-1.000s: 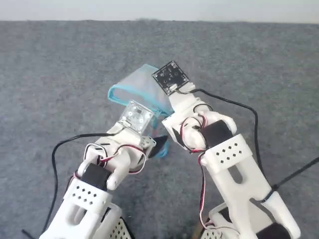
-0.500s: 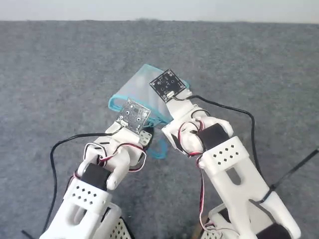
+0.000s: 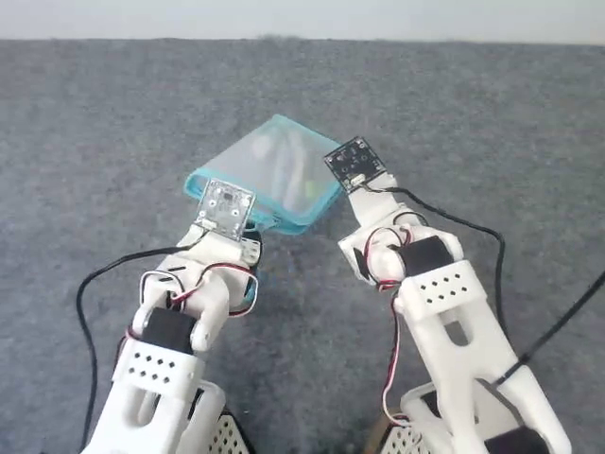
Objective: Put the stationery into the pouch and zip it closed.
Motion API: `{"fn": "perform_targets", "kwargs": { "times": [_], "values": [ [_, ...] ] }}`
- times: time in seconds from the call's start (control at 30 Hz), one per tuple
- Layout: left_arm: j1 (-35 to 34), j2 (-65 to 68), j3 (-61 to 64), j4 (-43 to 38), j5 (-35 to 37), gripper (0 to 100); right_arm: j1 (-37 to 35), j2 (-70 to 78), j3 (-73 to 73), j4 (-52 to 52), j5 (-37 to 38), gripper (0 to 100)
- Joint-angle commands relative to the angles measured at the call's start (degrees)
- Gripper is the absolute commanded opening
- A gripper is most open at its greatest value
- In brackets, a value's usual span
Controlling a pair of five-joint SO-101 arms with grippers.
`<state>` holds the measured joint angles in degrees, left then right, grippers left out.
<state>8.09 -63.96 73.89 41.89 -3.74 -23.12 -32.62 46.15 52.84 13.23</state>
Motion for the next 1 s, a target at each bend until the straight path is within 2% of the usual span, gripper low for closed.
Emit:
{"fn": "perform_targets", "kwargs": {
  "times": [0.0, 0.17, 0.33, 0.5, 0.63, 0.97],
  "values": [
    [-0.4, -0.7, -0.3, -0.7, 0.4, 1, 0.4, -1.1, -0.4, -1.1, 0.7, 0.6],
    [-0.4, -0.7, -0.3, -0.7, 0.4, 1, -5.5, -5.6, 1.7, -1.5, 1.2, 1.0],
    [-0.4, -0.7, -0.3, -0.7, 0.4, 1, -14.5, -17.5, 6.2, -1.1, 3.1, 15.3],
    [-0.4, -0.7, -0.5, -0.8, 0.4, 1, -18.4, -25.5, 9.3, -3.1, 3.7, 23.8],
    [-0.4, -0.7, -0.5, -0.8, 0.4, 1, -18.9, -22.7, 8.3, -3.7, 6.9, 24.0],
    [-0.4, -0.4, -0.4, -0.7, 0.4, 1, -19.0, -7.2, 0.1, -7.5, 8.5, 24.1]
  ]
}}
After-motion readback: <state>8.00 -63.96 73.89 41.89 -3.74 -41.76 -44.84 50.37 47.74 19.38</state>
